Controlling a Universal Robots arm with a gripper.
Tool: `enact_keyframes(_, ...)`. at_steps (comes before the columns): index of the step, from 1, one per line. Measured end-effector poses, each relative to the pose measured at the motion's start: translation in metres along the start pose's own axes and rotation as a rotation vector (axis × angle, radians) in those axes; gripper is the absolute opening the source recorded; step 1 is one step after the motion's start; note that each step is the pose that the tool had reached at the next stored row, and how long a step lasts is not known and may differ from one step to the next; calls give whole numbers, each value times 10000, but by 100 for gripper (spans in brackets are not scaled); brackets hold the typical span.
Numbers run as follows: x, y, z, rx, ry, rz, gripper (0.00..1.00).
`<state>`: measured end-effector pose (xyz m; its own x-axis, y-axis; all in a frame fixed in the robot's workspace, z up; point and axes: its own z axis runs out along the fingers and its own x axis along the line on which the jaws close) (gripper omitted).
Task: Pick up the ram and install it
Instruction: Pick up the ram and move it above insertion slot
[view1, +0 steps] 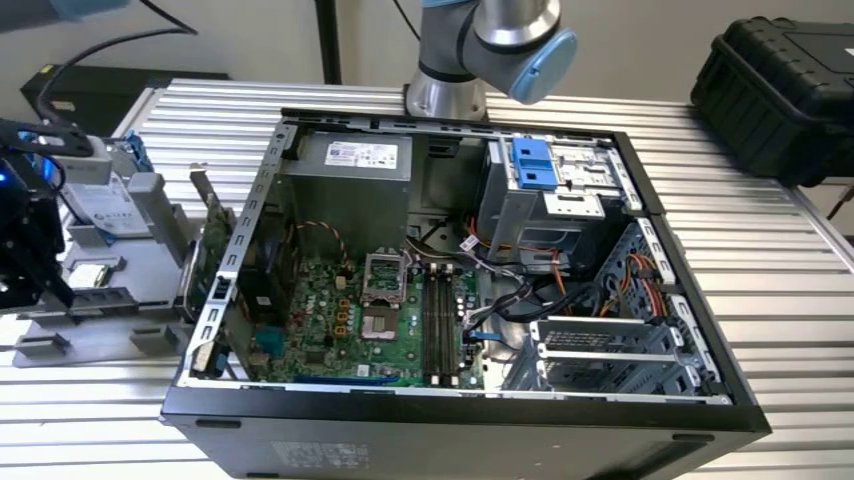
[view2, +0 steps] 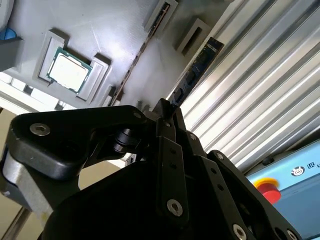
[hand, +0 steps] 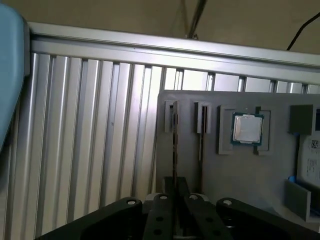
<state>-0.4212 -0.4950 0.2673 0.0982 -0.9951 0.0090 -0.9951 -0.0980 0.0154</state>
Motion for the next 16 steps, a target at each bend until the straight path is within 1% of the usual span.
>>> enact_keyframes(9,2,2,-176,25,-21,202,0)
enact_keyframes(16,3,5,-334,43,-31,304,0)
